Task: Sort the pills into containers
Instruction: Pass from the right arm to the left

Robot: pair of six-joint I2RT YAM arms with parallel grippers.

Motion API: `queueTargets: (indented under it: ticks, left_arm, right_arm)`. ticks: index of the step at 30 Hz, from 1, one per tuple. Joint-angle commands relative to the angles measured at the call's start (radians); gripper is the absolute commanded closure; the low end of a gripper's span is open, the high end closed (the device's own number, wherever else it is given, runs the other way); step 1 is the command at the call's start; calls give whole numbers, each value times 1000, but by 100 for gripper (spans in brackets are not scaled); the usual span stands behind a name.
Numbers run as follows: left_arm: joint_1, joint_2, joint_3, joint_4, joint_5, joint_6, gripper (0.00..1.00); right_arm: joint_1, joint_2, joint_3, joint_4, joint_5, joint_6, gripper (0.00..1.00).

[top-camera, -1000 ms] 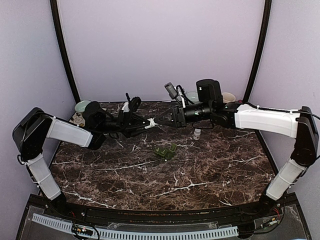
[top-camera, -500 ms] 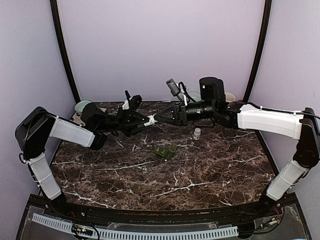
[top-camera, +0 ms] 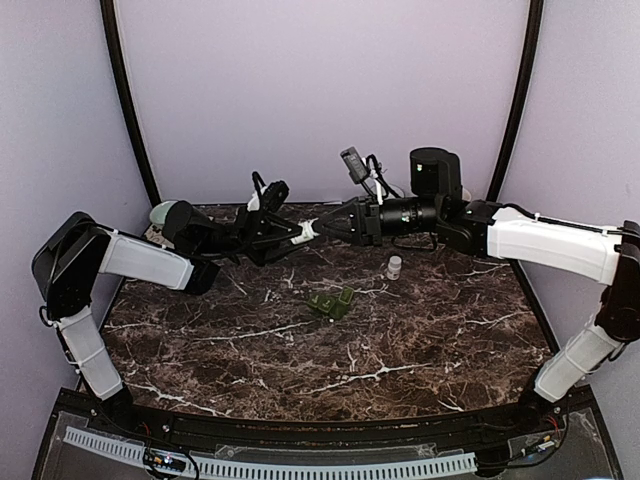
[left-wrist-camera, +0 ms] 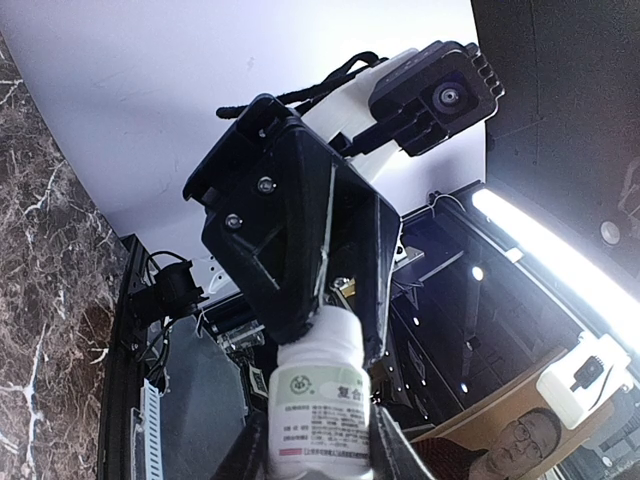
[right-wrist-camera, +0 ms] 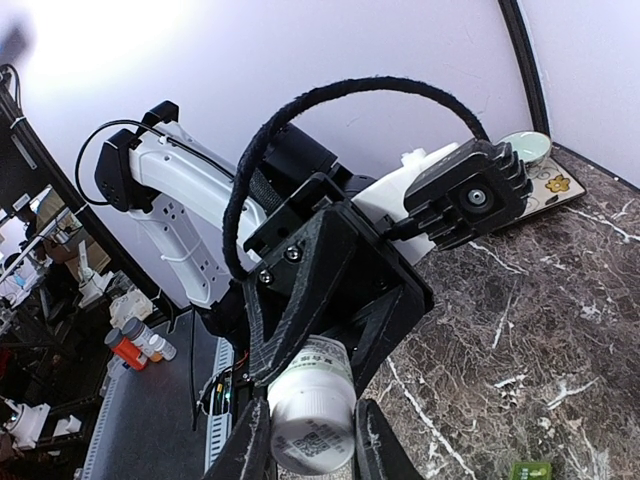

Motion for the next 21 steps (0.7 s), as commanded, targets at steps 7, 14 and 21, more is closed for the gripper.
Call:
queueTargets:
  ticks: [7, 14, 21]
  left_arm:
    - [4, -41, 73, 186, -49, -5, 99]
    - [-1, -40, 78, 182, -40, -2, 99]
    - [-1, -38, 72, 182, -37, 3, 99]
  right_arm:
    - [13, -21, 1, -101, -1, -5, 96]
    - [14, -22, 4, -79, -15, 32, 82]
    - [14, -27, 4, -65, -24, 52, 68]
